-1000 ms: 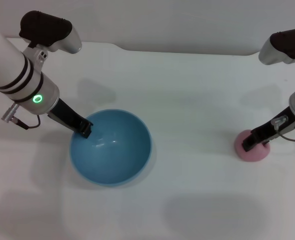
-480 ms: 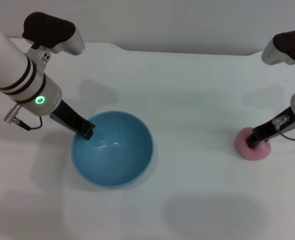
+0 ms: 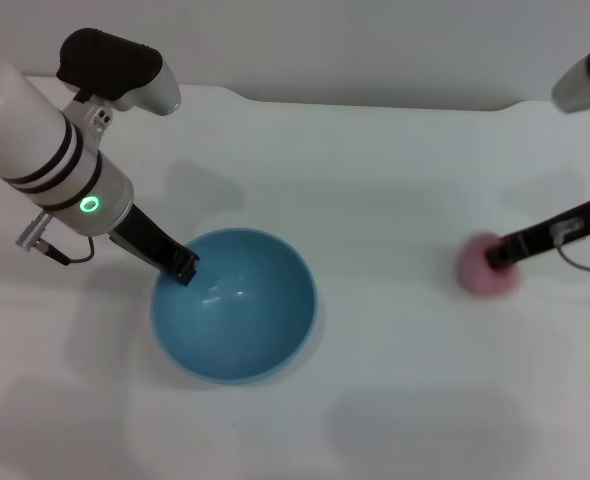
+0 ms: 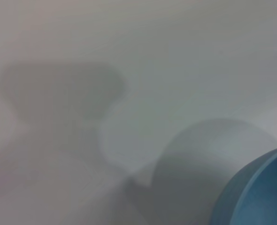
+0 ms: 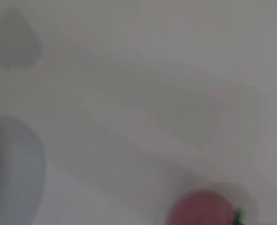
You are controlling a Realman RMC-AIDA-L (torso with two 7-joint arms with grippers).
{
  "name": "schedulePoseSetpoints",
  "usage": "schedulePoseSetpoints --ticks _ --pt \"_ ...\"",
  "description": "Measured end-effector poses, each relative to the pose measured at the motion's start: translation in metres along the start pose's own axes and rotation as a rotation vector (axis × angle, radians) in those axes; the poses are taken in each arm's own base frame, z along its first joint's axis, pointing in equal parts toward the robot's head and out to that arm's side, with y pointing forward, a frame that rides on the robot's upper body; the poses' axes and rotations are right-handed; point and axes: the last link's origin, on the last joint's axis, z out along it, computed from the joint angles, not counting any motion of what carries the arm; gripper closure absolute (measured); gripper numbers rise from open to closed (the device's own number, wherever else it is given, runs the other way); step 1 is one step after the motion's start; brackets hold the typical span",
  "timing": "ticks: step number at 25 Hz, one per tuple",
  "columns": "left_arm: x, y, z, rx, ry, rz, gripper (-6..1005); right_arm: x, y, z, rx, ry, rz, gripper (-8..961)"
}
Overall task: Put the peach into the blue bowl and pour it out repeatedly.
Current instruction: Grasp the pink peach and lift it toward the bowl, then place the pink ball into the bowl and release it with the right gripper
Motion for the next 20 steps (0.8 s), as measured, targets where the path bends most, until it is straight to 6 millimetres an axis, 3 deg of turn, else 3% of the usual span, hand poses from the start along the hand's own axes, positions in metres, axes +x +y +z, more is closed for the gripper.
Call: schedulePoseSetpoints --ticks 5,7,15,20 --pt "0.004 0.004 -0.001 -0.018 0.008 0.002 1001 -0.005 -0.004 -0.022 -0.029 -0.115 -0.005 885" --pt "0.007 0.008 -0.002 -0.027 0.011 0.012 1000 -0.013 0.003 -0.031 -0.07 -0.17 -0.038 893" --pt "0.018 0.03 0.005 -0.058 -0.004 0.085 1000 -0.049 0.049 -0.056 -0.249 -0.309 -0.206 903" --pt "0.021 0.035 0.006 -0.06 0.001 0.082 1001 -0.055 0.084 -0.051 -0.3 -0.259 -0.387 902"
